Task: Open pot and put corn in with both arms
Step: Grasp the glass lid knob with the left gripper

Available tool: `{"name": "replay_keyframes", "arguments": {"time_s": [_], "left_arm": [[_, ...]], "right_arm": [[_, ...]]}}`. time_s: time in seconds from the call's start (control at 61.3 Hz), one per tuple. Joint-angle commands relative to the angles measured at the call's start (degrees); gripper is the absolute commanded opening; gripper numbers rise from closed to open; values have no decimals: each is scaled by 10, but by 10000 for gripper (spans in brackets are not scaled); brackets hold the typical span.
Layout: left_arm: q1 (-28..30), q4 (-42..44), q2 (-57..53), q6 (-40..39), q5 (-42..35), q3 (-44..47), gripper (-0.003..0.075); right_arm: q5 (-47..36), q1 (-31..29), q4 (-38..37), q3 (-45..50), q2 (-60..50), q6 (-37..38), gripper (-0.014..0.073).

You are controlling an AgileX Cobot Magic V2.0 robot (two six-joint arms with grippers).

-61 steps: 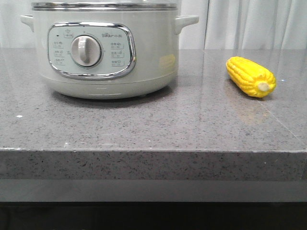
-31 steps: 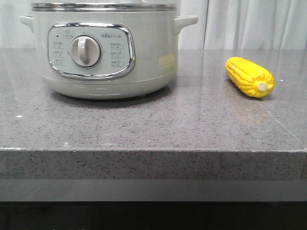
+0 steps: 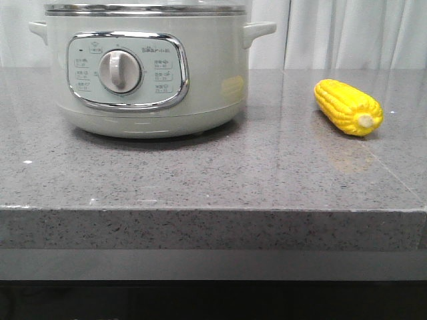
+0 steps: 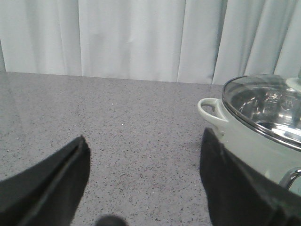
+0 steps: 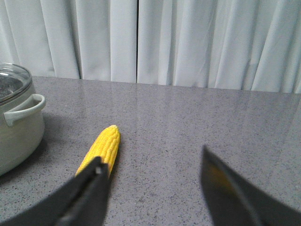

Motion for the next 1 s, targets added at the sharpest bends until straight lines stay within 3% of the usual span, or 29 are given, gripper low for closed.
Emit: {"name": "replay_keyframes", "arguments": {"time_s": [0.0,0.147,0.424,0.734,0.979], "left_arm": [[1,-13,7,-5,-39,-21,539],[1,-14,48,-4,33,-73,540],[-65,-86,265,29,282,-326,539],[-188,-84,489,30,382,-590,538],[-232,-76,626,30,415,-747,538]], "right_arm": [[-49,-3,-4,-19,11,-3,569],[-49,-3,-4,-19,11,-3,569],[-38,-3,-4,-19,11,-3,569],[-32,-3,-4,-19,11,-3,569],[-32,-3,-4,-19,11,-3,569]]}}
